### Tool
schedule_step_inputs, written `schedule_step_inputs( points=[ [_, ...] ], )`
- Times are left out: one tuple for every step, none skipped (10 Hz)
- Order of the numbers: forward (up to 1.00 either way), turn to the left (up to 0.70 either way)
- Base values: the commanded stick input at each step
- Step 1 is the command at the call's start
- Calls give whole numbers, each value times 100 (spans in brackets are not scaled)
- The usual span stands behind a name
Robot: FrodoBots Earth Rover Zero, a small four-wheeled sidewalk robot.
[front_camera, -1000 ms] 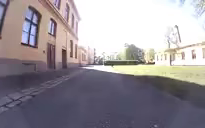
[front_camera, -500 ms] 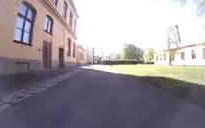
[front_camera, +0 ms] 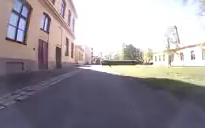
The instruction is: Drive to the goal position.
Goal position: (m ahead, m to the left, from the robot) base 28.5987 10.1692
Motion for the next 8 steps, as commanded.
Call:
schedule_step_inputs(
  points=[
    [100, 0],
    [100, 0],
    [100, 0],
    [100, 0],
    [100, 0],
    [100, 0],
    [100, 0],
    [100, 0]
  ],
)
